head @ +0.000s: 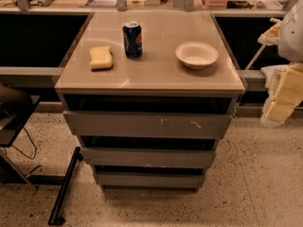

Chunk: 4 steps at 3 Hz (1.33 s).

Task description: Open middle drawer

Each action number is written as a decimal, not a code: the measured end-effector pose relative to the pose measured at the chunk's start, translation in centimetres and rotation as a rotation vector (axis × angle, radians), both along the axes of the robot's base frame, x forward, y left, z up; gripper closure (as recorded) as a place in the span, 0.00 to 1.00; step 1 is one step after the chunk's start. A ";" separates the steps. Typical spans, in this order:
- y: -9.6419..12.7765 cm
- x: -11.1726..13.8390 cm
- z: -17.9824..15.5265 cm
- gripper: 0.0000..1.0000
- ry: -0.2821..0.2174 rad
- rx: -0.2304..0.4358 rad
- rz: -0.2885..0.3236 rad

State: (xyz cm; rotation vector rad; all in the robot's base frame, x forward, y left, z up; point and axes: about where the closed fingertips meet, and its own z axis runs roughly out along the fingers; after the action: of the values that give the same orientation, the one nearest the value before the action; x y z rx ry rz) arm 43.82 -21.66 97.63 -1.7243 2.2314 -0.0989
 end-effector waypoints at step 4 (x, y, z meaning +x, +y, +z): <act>-0.6 1.8 17.6 0.00 -0.301 0.082 -0.242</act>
Offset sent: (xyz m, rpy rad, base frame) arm -0.2632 0.0828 0.7493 -0.0069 0.0899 -0.0272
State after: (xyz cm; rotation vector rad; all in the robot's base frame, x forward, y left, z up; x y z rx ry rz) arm 45.58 -22.22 115.21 -1.2947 2.1724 -0.2963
